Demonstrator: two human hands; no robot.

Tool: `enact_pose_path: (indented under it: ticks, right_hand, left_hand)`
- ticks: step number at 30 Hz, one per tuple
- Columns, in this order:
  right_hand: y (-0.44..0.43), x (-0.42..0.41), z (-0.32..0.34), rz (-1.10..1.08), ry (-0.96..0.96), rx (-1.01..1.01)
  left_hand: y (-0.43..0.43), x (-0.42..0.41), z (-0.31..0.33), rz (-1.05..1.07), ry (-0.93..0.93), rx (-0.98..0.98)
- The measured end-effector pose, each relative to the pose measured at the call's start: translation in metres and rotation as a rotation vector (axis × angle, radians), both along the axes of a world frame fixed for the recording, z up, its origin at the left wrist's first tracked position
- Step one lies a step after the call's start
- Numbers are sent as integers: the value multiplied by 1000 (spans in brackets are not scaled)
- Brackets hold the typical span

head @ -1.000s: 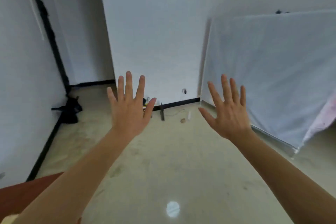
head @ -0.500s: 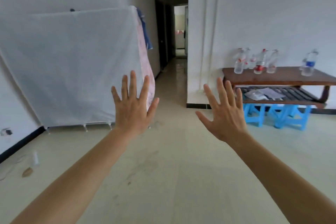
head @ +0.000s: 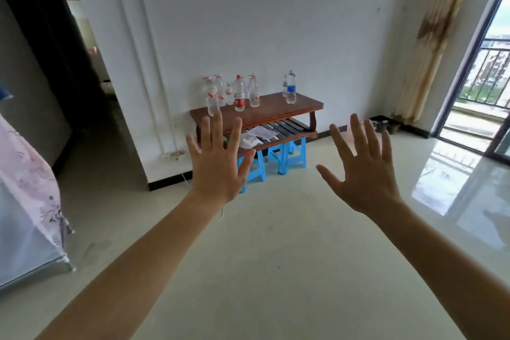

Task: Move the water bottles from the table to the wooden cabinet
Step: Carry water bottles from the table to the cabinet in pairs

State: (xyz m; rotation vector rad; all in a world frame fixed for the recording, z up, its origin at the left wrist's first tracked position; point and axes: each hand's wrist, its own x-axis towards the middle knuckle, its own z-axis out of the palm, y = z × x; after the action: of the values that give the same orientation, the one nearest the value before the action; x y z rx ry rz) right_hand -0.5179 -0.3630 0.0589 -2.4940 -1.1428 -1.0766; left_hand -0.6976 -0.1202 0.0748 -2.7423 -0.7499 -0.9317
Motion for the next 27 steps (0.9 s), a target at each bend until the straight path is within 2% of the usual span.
enact_pose_path:
  ticks: [5, 12, 17, 27]
  right_hand:
    - [3, 106, -17, -98, 9, 30]
    - [72, 270, -15, -66, 59, 35]
    - [152, 366, 12, 21, 97, 64]
    - [341, 519, -32, 193, 106, -43]
  left_hand:
    - [21, 124, -15, -105, 22, 38]
    - [77, 284, -7, -74, 73, 57]
    - [132, 361, 13, -8, 43, 42]
    - [295, 487, -37, 136, 62, 1]
